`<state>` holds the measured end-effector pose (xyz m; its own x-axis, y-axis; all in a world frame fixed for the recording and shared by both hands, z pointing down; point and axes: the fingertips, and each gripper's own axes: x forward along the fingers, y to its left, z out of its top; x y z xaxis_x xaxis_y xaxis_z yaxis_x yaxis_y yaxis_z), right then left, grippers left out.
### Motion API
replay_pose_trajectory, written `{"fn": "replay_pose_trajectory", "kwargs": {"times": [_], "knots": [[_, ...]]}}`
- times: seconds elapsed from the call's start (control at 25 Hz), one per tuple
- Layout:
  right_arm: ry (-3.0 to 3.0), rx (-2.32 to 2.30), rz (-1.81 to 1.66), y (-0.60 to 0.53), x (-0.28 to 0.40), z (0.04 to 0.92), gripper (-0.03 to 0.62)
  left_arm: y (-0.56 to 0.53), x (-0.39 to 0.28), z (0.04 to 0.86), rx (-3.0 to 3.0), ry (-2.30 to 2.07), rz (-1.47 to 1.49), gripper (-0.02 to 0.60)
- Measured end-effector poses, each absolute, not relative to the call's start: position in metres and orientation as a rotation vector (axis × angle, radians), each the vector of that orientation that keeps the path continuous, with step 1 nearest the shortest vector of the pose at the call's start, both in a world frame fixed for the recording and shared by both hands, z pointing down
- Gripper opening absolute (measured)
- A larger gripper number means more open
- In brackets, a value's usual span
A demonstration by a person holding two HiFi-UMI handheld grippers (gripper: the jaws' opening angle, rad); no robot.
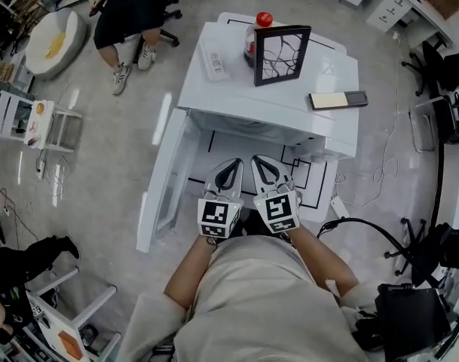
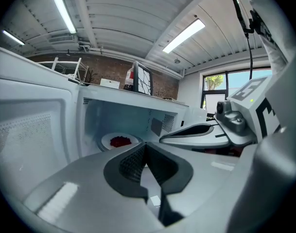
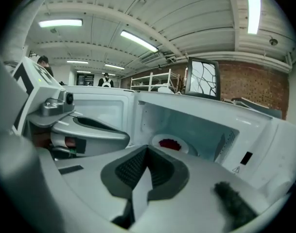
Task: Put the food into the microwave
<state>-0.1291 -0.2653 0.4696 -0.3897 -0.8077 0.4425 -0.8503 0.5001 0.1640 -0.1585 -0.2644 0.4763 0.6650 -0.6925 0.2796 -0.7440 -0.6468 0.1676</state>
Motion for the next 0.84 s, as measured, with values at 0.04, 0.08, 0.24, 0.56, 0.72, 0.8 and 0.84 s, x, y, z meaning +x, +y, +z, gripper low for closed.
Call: {"fn": "replay_pose_trajectory", "kwargs": {"times": [0.04,0.08,0.24,0.56,0.72,0.8,0.84], "knots": [[-2.283,1.360,0.107,-0.2669,-0.1297,0.4677,0.011,-0.2656,-0.1586,0.4761,2.616,-1.154,0.280,0.008],[-2.289,1.356,0.102,-0.2676,-0.1309,0.4667,0.011,-0.2662,-0.1585,0.4761,2.616,-1.154,0.283,0.008],[-2.292,1.344,0.086,-0.2672,-0.1324,0.4654,0.011,-0.2679,-0.1570,0.4758,2.617,-1.158,0.287,0.008],[-2.286,1.332,0.072,-0.2710,-0.1304,0.4663,0.011,-0.2731,-0.1560,0.4776,2.620,-1.159,0.298,0.008],[-2.288,1.330,0.065,-0.2725,-0.1282,0.4655,0.011,-0.2747,-0.1545,0.4784,2.622,-1.160,0.305,0.008],[-2.287,1.327,0.064,-0.2716,-0.1275,0.4658,0.011,-0.2744,-0.1536,0.4792,2.621,-1.158,0.309,0.008],[-2.287,1.325,0.064,-0.2710,-0.1270,0.4659,0.011,-0.2740,-0.1530,0.4797,2.620,-1.157,0.311,0.008]]}}
